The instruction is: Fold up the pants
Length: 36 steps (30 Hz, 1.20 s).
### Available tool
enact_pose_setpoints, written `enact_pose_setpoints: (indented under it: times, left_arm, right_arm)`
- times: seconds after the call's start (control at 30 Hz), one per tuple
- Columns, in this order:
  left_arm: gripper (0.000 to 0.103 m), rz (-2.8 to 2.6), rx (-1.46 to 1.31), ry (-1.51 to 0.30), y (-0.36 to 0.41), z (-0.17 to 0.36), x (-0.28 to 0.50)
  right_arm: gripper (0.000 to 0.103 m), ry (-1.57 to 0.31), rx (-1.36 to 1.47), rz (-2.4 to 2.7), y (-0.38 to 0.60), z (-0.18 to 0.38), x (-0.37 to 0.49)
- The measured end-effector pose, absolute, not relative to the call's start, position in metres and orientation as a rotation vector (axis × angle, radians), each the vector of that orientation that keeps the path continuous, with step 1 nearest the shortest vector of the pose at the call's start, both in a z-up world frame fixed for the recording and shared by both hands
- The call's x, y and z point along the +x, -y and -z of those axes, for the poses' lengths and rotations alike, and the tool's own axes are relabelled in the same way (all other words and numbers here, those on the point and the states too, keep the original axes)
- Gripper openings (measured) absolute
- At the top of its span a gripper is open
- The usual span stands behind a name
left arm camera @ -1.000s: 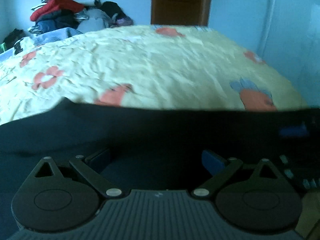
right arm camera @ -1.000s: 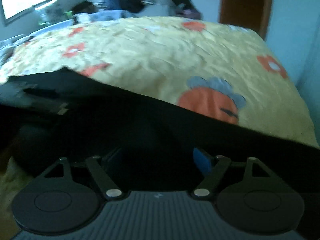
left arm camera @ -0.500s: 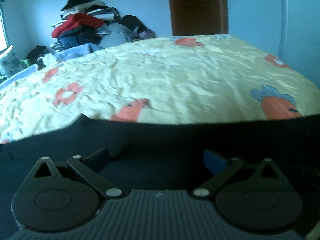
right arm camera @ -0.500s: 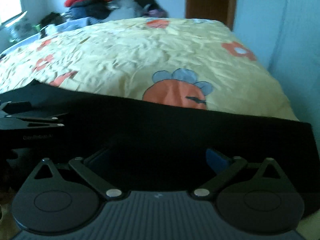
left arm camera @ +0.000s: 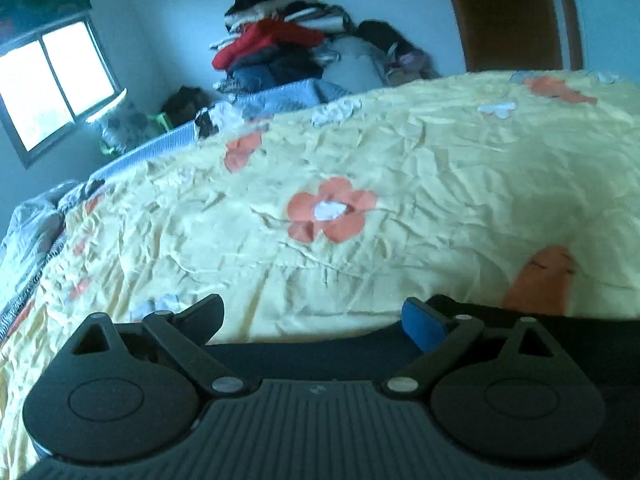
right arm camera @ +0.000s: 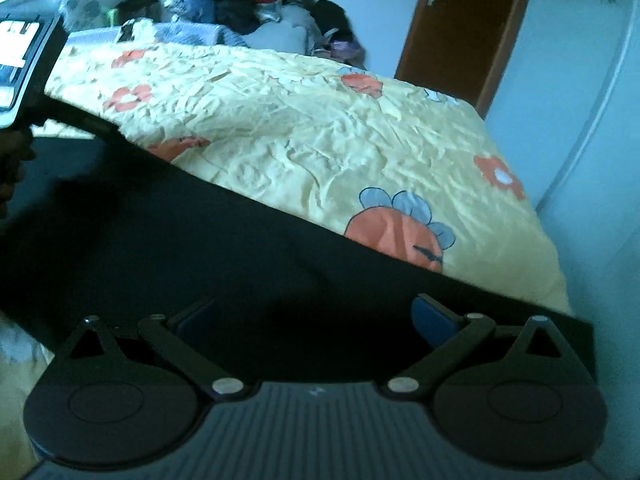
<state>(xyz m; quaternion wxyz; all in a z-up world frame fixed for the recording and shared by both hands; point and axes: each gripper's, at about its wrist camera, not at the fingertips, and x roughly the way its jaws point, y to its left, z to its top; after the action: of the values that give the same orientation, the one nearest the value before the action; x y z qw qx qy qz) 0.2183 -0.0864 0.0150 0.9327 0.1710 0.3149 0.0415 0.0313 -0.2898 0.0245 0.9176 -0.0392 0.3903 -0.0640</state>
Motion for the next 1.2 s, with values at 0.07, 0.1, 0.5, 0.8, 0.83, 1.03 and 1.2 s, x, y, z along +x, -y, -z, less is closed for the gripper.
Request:
enact_pose_setpoints:
  times: [0.07, 0.1, 0.5, 0.8, 0.83, 1.03, 1.2]
  left_arm:
    - [0.098, -0.024, 0.3, -0.64, 0.088, -0.023, 0.202]
    - [0.098, 0.014, 0.265, -0.641, 0.09, -0.027, 0.192]
    - [0.099, 0.265, 0.205, -0.685, 0.171, 0.005, 0.098]
    - [0.103, 0.298, 0.14, -0.748, 0.173, 0.023, 0.103]
    - [0.103, 0.298, 0.139, -0.746, 0.173, 0.023, 0.103]
    - [0.103, 0.301, 0.141, -0.742, 0.173, 0.024, 0.104]
    - [0.101, 0.303, 0.146, -0.736, 0.173, 0.02, 0.102]
  right_arm:
    - [0.103, -0.8, -0.068, 0.139, 0.289, -0.021, 0.028]
    - [0.103, -0.803, -0.071, 0.161, 0.289, -0.019, 0.027]
    - [0.103, -0.858, -0.01, 0.212, 0.307, 0.009, 0.032]
    - [0.103, -0.841, 0.027, 0.224, 0.313, 0.003, 0.031]
    - [0.103, -0.84, 0.025, 0.22, 0.313, 0.003, 0.03]
    - [0.103, -0.839, 0.021, 0.214, 0.312, 0.01, 0.035]
    - [0.103, -0.773, 0.05, 0.228, 0.315, 0.002, 0.017]
